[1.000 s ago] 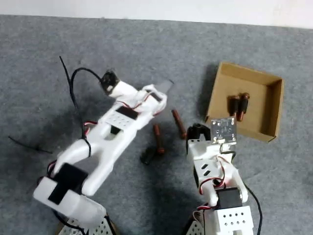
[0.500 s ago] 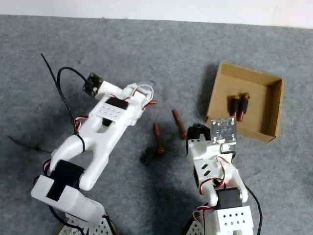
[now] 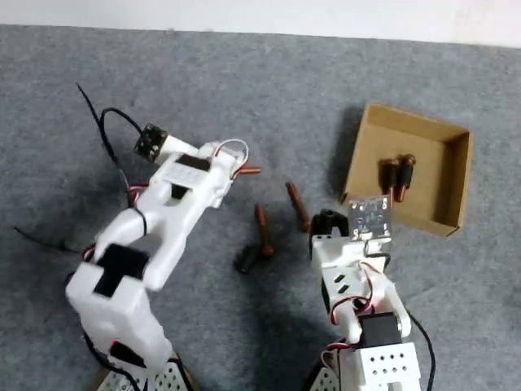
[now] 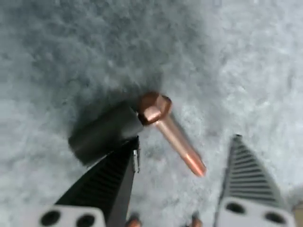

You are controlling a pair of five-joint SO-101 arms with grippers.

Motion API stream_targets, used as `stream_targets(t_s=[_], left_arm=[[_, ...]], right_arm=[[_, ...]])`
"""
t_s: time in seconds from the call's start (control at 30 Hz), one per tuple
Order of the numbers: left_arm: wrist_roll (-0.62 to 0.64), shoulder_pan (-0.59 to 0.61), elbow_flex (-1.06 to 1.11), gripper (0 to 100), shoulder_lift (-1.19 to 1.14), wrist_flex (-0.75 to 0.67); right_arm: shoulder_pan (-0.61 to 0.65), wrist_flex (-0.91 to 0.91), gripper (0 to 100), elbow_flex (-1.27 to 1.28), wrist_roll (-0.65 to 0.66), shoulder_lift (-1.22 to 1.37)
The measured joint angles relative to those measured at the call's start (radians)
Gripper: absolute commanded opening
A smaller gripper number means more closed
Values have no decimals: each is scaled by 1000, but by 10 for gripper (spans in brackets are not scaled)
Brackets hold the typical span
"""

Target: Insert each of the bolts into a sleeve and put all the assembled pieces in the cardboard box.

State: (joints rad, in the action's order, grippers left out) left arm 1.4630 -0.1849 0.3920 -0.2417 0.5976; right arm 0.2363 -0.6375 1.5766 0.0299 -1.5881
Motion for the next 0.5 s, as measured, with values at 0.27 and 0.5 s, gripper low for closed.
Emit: stream_targets(t_s=[0.27, 0.5], left_arm=[[0, -2, -68, 207, -94, 0], [0, 3, -72, 144, -97, 0]], right_arm=[[0, 0, 4, 2, 18, 0], [0, 0, 4, 2, 18, 0]])
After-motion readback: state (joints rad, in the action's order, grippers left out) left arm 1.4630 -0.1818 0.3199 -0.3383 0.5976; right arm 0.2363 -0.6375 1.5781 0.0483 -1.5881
